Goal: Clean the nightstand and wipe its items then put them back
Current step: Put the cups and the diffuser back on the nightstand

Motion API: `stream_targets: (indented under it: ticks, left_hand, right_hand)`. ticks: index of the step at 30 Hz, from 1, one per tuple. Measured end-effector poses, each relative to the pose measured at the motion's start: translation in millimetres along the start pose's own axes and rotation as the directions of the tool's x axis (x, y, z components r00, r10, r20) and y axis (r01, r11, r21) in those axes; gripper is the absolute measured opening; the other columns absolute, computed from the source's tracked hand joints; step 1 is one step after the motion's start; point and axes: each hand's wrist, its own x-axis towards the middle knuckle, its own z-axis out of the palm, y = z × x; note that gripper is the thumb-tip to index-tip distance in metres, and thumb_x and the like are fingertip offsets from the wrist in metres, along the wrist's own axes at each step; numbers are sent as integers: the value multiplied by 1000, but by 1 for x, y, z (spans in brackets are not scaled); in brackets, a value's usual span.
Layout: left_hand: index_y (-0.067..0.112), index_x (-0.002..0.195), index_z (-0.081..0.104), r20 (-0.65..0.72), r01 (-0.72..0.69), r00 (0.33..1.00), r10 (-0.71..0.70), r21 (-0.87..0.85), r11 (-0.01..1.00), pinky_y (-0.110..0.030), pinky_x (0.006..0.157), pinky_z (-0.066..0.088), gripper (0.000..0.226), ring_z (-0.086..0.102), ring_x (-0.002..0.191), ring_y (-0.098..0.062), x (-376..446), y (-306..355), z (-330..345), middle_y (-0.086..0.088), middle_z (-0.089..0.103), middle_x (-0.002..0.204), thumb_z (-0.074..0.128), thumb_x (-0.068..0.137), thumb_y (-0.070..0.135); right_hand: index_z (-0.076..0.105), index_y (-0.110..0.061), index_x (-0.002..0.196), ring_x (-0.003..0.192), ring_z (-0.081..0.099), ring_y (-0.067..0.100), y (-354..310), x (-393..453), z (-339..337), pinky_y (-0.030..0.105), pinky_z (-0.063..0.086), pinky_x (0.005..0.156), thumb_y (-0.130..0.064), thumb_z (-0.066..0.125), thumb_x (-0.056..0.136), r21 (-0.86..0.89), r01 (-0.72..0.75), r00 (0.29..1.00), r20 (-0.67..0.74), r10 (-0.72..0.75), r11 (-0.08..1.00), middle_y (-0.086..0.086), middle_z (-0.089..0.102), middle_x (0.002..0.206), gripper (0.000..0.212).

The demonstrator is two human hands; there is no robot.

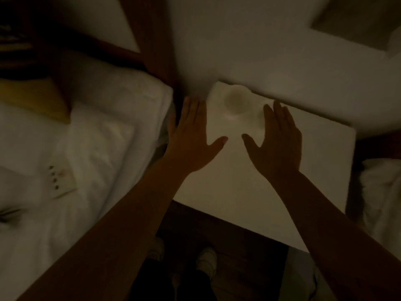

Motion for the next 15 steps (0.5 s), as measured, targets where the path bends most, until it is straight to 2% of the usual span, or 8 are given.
stream_targets:
  ticks: [4,6,10,12,15]
  left_hand:
    - [19,150,-4,-59,166,984,-167,-13,986,-45,109,-6,94,-16,140,-9,-60,-66,-22,0,-5,159,21,80,77]
    - [18,150,-1,-80,278,957,-280,-35,960,-42,110,-2,94,-12,141,-9,-91,-103,-33,-1,-1,159,25,80,75]
    - [18,150,1,-107,465,877,-469,-61,883,-38,108,2,92,-4,142,-10,-163,-161,-50,-1,5,159,31,82,73]
    - [19,149,3,-116,499,854,-508,-98,861,-36,108,6,90,3,143,-12,-193,-177,-53,0,10,158,32,82,72]
    - [18,148,14,-163,563,792,-588,-179,807,-34,108,14,85,20,140,-19,-249,-206,-60,-2,25,154,37,83,67]
  right_hand:
    - [24,-17,147,145,13,23,-74,-14,4,51,24,113,-57,50,86,123,154,985,57,-162,980,7,21,157,78]
    - [26,-16,146,145,14,23,-120,-22,10,48,24,112,-56,51,86,212,261,956,78,-283,942,7,21,157,77]
    - [31,-15,144,145,14,27,-219,-51,29,45,25,110,-43,63,84,321,420,858,165,-487,849,10,18,158,74]
    - [30,-15,145,145,14,26,-253,-64,37,41,22,110,-43,64,84,323,445,821,225,-524,835,9,17,158,75]
    - [29,-14,145,143,18,26,-311,-93,54,38,23,110,-39,64,85,364,535,713,290,-639,762,9,19,157,74]
